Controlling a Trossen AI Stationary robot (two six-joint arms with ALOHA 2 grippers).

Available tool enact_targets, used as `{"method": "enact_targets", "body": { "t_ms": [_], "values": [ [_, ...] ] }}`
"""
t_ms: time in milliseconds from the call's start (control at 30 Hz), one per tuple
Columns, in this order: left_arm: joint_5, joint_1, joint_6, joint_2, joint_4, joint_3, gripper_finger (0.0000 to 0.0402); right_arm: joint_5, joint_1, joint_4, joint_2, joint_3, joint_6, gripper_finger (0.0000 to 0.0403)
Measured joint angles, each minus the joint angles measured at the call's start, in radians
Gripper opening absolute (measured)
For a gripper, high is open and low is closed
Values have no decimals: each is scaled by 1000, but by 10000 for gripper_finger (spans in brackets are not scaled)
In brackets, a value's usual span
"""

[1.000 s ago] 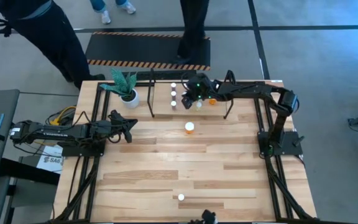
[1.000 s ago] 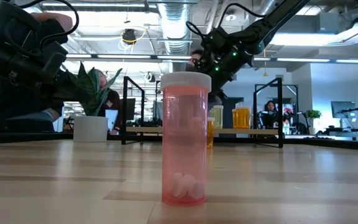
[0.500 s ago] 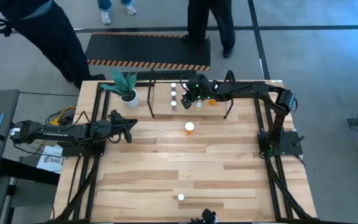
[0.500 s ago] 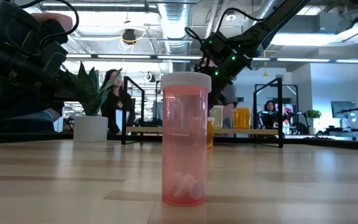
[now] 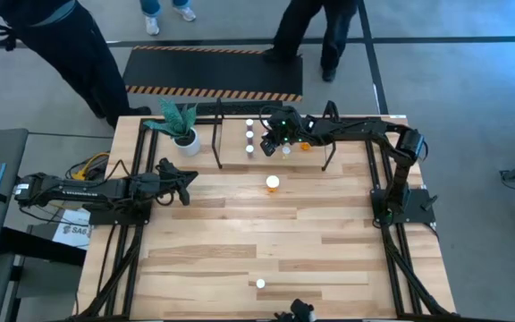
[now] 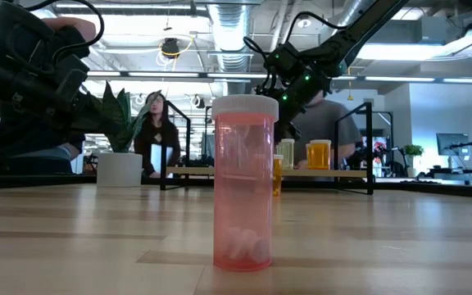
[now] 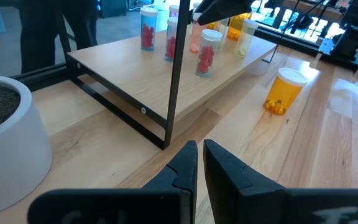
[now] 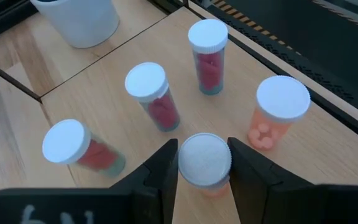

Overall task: Pick and place medicine bottles onto shelf by color
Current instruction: Put the red pill bottle on the shelf

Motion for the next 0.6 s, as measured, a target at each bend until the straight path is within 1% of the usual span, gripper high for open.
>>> {"method": "enact_targets", "body": {
  "t_ms": [300, 400, 600],
  "values": [
    [0, 0, 0, 0, 0, 0, 13, 0, 0, 4, 0, -1, 12, 142],
    [0, 0, 0, 0, 0, 0, 13, 0, 0, 3, 1, -1, 15, 154],
    [-1, 0, 0, 0, 0, 0, 13, 0, 0, 2, 2, -2, 16, 189]
  ]
}}
